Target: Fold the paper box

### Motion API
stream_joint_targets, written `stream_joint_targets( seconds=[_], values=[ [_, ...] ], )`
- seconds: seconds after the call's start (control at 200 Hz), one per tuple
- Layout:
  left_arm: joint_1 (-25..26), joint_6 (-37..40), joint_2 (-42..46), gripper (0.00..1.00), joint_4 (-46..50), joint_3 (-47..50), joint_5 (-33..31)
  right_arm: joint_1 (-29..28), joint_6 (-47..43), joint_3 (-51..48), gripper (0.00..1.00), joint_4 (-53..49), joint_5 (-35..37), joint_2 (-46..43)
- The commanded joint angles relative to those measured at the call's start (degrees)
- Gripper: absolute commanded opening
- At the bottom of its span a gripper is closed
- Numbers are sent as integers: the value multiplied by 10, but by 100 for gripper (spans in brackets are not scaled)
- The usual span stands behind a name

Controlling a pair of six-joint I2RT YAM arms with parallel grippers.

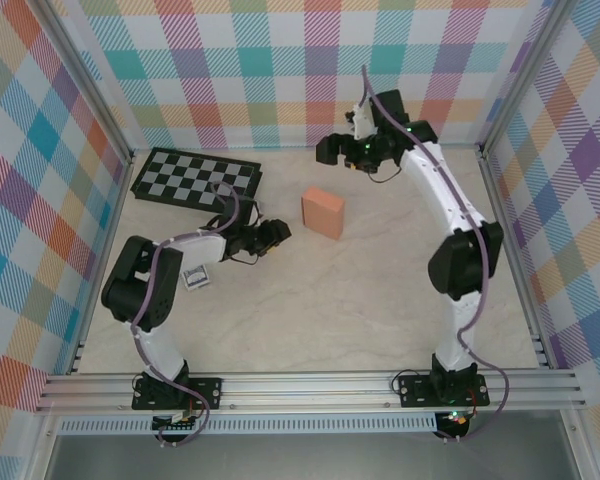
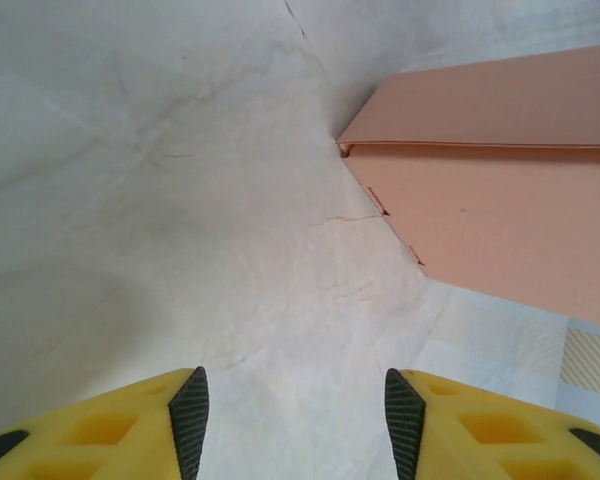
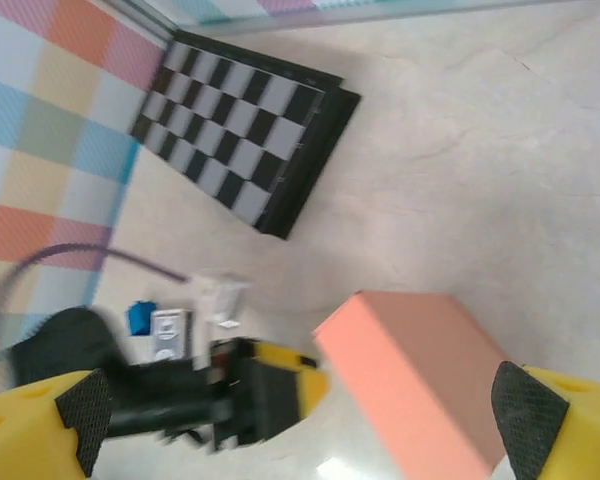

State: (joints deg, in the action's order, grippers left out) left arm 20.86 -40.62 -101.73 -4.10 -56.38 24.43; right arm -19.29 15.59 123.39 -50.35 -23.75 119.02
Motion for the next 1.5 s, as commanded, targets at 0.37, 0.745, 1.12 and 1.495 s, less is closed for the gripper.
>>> stream_joint_targets(
  seconds=[0.37,0.745,1.12,1.495],
  values=[
    [-149,74,133,54,195,-3,-72,-83,-96,-59,100,-57,-78,2],
    [-160,182,177,100,217,-7,-98,-102,-3,-271,100,88,17,-194],
    [-143,449,342,100,35,117,-217,-94,-227,-726,100,583,437,-542],
    [-144,451,275,100,-246,295,-288,56,-129,-1044,100,792,459,-585]
  ],
)
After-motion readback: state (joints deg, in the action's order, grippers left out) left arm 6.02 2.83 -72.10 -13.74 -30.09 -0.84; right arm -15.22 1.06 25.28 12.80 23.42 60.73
